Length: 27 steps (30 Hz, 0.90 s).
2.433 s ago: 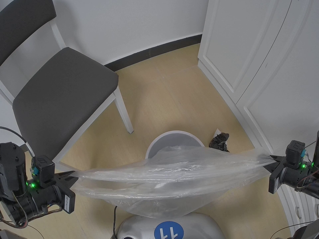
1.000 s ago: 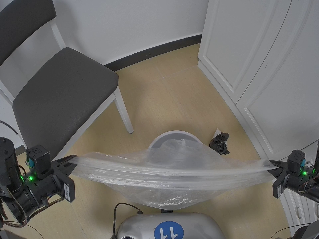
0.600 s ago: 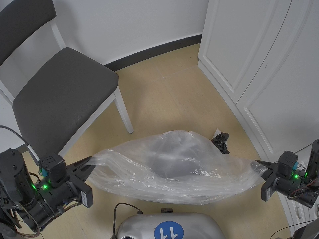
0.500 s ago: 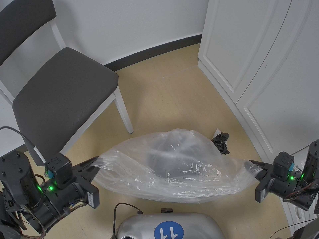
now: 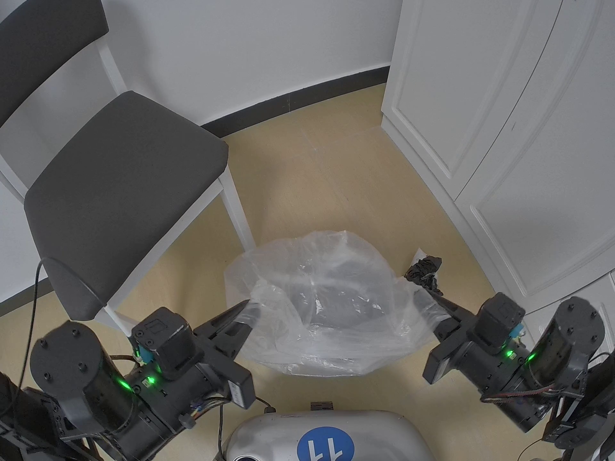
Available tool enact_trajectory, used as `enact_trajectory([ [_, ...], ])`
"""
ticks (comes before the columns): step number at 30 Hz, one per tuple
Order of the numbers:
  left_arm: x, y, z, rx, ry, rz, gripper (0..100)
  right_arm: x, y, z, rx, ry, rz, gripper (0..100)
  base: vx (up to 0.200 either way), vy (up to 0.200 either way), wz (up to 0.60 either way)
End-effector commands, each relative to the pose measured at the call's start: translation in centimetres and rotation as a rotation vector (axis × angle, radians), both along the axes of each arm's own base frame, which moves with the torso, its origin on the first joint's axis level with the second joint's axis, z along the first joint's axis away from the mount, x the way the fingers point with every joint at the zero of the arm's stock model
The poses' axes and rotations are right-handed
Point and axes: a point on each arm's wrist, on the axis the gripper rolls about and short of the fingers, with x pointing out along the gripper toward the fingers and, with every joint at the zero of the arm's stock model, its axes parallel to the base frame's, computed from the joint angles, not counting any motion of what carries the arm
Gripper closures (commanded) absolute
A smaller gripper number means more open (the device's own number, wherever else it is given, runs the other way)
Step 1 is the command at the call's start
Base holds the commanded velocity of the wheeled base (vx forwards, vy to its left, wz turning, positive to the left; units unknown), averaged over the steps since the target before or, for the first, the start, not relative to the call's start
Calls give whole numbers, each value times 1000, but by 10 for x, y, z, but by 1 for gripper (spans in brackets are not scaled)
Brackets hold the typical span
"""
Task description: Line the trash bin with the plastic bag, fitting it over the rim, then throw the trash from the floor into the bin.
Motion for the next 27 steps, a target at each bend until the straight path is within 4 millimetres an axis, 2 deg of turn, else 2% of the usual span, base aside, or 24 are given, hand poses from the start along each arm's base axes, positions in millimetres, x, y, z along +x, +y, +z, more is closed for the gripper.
enact_trajectory([
  [1, 2, -25, -26, -6, 51, -49, 100, -1, 19, -50, -110, 106, 35, 100, 0, 0, 0],
  [8, 9, -38, -39, -31, 71, -53, 100, -8, 18, -56, -141, 123, 66, 100, 0, 0, 0],
  [16, 9, -39, -39, -40, 69, -56, 100, -9, 16, -58, -156, 129, 64, 100, 0, 0, 0],
  [21, 15, -42, -42, -75, 97, -45, 100, -4, 14, -60, -157, 137, 44, 100, 0, 0, 0],
  [27, 40, -48, -44, -210, 167, -36, 100, 15, 2, -63, -153, 155, 6, 100, 0, 0, 0],
])
